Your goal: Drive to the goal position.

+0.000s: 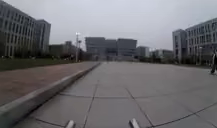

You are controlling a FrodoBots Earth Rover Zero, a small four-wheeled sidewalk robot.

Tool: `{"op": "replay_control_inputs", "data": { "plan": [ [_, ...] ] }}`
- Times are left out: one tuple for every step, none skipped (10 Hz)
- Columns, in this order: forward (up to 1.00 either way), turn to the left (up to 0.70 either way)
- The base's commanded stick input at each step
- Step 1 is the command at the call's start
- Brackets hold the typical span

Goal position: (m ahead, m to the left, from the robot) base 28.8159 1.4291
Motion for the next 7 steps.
{"op": "replay_control_inputs", "data": {
  "plan": [
    [0.00,0.00],
    [0.00,0.00],
    [0.00,0.00],
    [0.00,0.00],
    [0.22,-0.09],
    [0.70,-0.33],
    [0.70,-0.35]
  ]
}}
